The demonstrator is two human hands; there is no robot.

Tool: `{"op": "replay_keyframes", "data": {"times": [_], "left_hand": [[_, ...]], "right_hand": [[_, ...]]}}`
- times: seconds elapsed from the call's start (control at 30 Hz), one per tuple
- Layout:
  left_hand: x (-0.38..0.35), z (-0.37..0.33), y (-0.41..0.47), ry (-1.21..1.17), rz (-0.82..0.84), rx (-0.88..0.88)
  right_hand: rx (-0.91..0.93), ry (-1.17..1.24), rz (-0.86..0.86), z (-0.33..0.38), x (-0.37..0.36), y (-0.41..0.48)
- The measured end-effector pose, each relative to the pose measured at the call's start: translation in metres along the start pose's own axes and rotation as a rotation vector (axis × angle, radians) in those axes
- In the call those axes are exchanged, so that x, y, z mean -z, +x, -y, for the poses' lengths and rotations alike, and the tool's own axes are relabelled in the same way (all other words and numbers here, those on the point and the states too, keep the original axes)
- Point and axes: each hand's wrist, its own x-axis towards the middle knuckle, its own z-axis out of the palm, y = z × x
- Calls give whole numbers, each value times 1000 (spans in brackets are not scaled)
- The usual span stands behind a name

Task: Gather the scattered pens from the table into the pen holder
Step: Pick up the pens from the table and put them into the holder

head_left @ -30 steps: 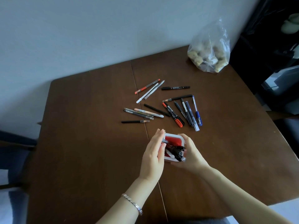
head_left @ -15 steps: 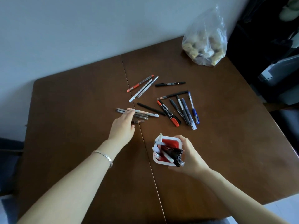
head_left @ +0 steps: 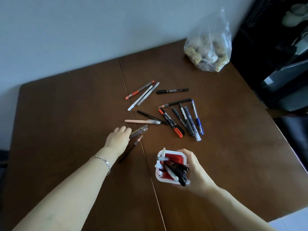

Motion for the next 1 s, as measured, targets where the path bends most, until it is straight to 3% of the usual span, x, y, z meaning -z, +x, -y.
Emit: {"op": "replay_keyframes", "data": {"times": [0.1,0.3,0.4,0.53,0.67,0.73,0.83,1.0], "left_hand": [[-8,-8,-15,48,47,37],[-19,-20,-42,-151,90,157],[-12,-31,-65,-537,-99,257],[16,-58,-95,-1305,-370,367],[50,-82,-123,-1762,-562,192],[58,-98,-134,-1833,-581,47],[53,-125,-138,-1723,-554,-80],[23,-153,-132,-1521,-356,-13]], "right_hand": [[-1,-6,-9,-2,-1,-1],[32,-25,-19,0,-2,-1],[38,-14,-31,-1,-3,-2],[51,0,-10,-3,-2,-3],[47,6,-4,-1,-3,-4],[56,1,-8,-2,-3,-4],[39,3,-18,-3,-4,-4],[38,-9,-31,-4,-5,-4]]}}
